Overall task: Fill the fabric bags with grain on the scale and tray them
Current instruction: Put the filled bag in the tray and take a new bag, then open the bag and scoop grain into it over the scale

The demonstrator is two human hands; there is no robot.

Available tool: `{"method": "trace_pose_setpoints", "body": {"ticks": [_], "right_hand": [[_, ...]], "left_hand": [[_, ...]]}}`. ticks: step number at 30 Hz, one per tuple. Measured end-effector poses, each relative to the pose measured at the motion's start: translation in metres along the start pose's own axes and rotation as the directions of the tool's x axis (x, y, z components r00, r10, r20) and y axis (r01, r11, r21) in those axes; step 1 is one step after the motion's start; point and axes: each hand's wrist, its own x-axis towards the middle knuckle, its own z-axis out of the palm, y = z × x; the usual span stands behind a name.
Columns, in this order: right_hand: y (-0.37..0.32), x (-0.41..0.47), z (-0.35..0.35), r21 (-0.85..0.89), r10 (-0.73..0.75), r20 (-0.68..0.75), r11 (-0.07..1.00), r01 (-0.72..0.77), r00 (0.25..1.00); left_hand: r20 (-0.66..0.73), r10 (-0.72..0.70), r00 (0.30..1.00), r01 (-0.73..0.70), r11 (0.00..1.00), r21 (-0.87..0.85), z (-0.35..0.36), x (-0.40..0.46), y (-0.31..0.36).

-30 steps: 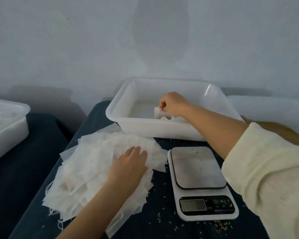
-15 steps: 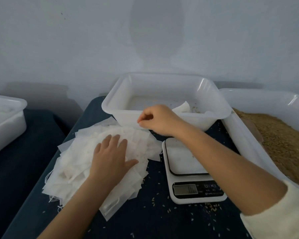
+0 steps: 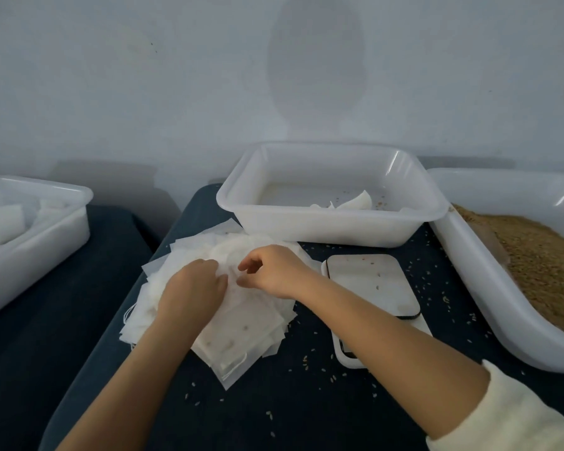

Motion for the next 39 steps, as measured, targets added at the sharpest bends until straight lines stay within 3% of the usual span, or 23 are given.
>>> {"method": "trace_pose_setpoints", "body": {"ticks": [6, 9, 11, 13, 16, 20, 23, 27, 29, 31, 34, 36, 39], "right_hand": [[-0.004, -0.003, 0.000, -0.033, -0.014, -0.086, 0.999, 0.011, 0.996], [-0.009, -0.007, -0.009, 0.034, -0.045, -0.144, 0.998, 0.050, 0.989], [-0.014, -0.011, -0.015, 0.103, -0.063, -0.183, 0.991, 0.083, 0.981], [-0.017, -0.015, -0.021, 0.135, -0.077, -0.188, 0.985, 0.103, 0.979], [-0.017, -0.022, -0.025, 0.200, -0.030, -0.150, 0.978, 0.060, 0.988], [-0.007, -0.040, -0.037, 0.536, 0.054, -0.041, 0.844, -0.024, 0.998], [0.005, -0.059, -0.049, 0.619, 0.024, -0.041, 0.785, 0.007, 0.999], [0.019, -0.085, -0.062, 0.577, 0.031, -0.104, 0.816, 0.035, 0.994], [0.022, -0.097, -0.067, 0.521, 0.045, -0.147, 0.853, 0.039, 0.988], [0.023, -0.108, -0.069, 0.465, 0.037, -0.257, 0.881, 0.091, 0.966], [0.027, -0.127, -0.072, 0.217, -0.126, -0.437, 0.946, 0.241, 0.890], [0.029, -0.138, -0.075, 0.040, -0.282, -0.391, 0.946, 0.322, 0.876], [0.035, -0.147, -0.079, -0.101, -0.319, -0.318, 0.948, 0.303, 0.893]], "left_hand": [[-0.203, 0.069, 0.977, -0.092, 0.990, -0.106, -0.021, -0.012, -0.003], [-0.306, -0.016, 0.952, -0.106, 0.919, -0.379, -0.044, -0.013, -0.004], [-0.264, -0.136, 0.955, -0.052, 0.799, -0.598, -0.056, -0.012, -0.002], [-0.155, -0.165, 0.974, 0.003, 0.693, -0.721, -0.062, -0.009, 0.004], [-0.045, -0.107, 0.993, 0.027, 0.590, -0.807, -0.062, -0.011, 0.015], [0.098, 0.027, 0.995, 0.087, 0.272, -0.958, -0.059, -0.026, 0.032], [0.134, 0.136, 0.982, 0.103, 0.213, -0.972, -0.055, -0.039, 0.047], [0.161, 0.180, 0.970, 0.138, 0.136, -0.981, -0.048, -0.051, 0.064], [0.135, 0.179, 0.975, 0.108, 0.151, -0.983, -0.046, -0.055, 0.073], [0.064, 0.166, 0.984, 0.018, 0.264, -0.964, -0.042, -0.058, 0.082], [-0.044, 0.203, 0.978, -0.115, 0.353, -0.929, -0.041, -0.064, 0.096], [-0.069, 0.237, 0.969, -0.154, 0.362, -0.919, -0.038, -0.066, 0.102], [-0.099, 0.302, 0.948, -0.223, 0.408, -0.885, -0.034, -0.070, 0.108]]}}
